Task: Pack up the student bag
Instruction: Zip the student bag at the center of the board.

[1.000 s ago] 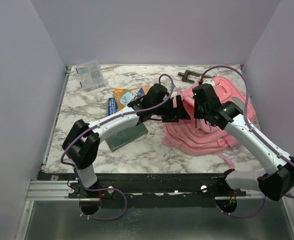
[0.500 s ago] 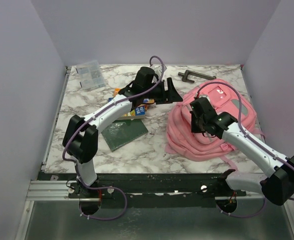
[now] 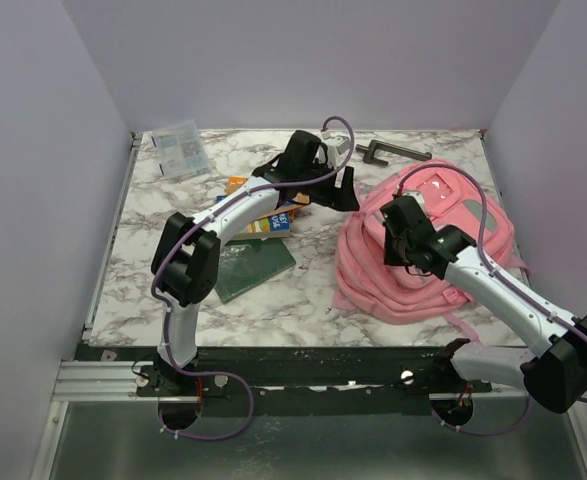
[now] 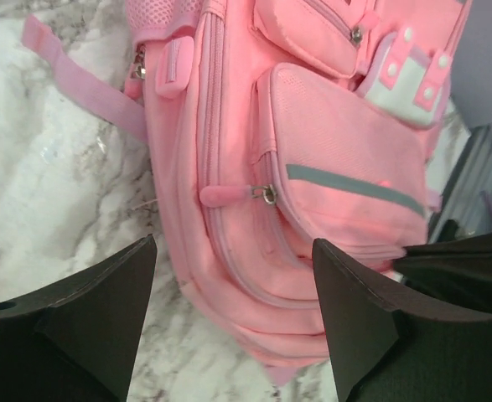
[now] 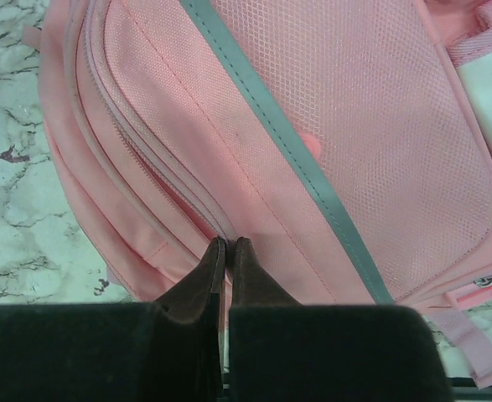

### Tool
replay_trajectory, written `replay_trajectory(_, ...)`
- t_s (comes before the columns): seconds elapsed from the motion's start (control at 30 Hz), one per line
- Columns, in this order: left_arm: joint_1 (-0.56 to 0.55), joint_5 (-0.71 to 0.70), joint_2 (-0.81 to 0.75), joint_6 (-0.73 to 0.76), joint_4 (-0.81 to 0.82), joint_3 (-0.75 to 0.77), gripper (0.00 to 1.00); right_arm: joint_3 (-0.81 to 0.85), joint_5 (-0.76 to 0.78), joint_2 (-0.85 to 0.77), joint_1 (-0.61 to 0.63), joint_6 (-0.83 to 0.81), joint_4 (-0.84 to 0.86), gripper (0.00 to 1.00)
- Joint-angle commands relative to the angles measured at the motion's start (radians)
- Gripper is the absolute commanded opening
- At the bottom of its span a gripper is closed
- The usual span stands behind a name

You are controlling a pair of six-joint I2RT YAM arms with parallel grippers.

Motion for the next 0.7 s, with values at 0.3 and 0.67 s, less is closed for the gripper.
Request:
replay_trajectory(0.3, 0.003, 0.226, -0.009, 0.860, -0.086, 0.002, 0.80, 0.087, 0.006, -0.029, -0.006, -0.095, -0.088, 0.01)
replay_trajectory(0.67, -0.025, 0.342, 0.184, 1.266, -0.377, 0.297, 0.80, 0.120, -0.034, -0.037, -0.006, -0.093, -0.109, 0.01)
